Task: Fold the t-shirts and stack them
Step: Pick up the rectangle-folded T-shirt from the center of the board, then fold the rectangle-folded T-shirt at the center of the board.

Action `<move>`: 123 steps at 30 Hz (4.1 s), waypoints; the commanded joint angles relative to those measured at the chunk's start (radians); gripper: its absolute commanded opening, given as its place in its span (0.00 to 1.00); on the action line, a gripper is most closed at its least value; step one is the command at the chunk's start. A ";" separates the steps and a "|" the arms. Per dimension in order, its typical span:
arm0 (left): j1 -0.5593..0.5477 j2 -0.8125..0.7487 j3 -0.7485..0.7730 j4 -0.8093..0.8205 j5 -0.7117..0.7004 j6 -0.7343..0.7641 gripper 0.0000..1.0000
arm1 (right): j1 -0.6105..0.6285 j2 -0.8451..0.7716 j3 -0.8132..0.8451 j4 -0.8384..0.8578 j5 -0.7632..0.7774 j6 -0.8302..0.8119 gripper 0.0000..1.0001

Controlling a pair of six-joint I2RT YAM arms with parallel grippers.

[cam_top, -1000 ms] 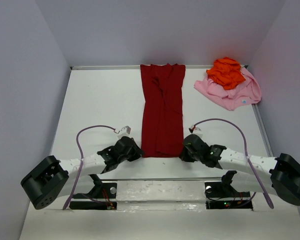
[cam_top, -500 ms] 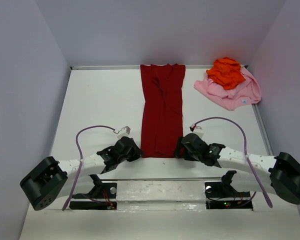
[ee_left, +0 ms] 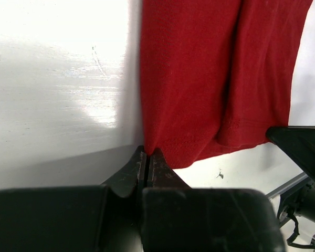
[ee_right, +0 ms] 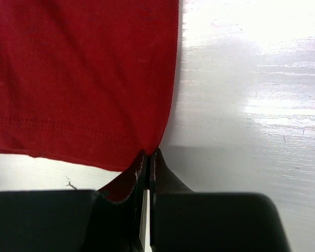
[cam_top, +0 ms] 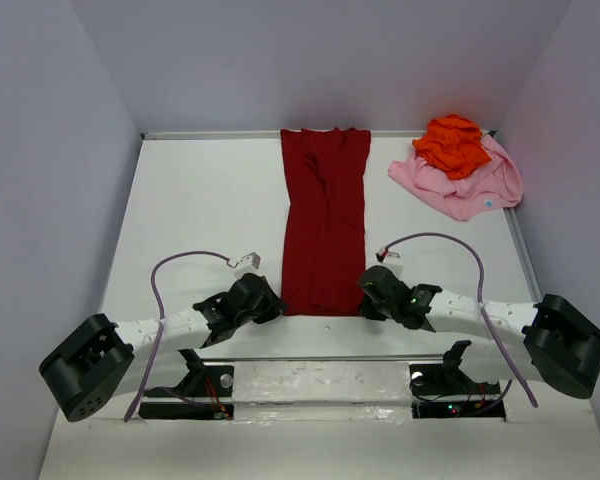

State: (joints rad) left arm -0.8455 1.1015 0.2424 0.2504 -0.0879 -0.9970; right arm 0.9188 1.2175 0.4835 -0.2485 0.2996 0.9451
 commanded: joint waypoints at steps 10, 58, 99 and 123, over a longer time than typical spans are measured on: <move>-0.107 -0.097 -0.055 -0.126 -0.036 -0.092 0.00 | 0.009 -0.228 -0.031 -0.136 -0.074 0.000 0.00; -0.133 -0.069 0.325 -0.289 -0.532 0.127 0.00 | 0.101 0.071 0.402 -0.173 0.559 -0.160 0.00; 0.138 0.624 0.710 0.033 -0.417 0.475 0.00 | -0.158 0.642 0.730 0.155 0.595 -0.493 0.00; 0.230 0.310 1.147 -0.485 -0.398 0.646 0.77 | -0.158 0.639 0.842 0.072 0.170 -0.655 0.65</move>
State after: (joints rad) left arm -0.6575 1.4651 1.3323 -0.1360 -0.5167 -0.4355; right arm 0.7643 1.8687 1.2823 -0.1585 0.5938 0.3164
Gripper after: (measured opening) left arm 0.767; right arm 0.654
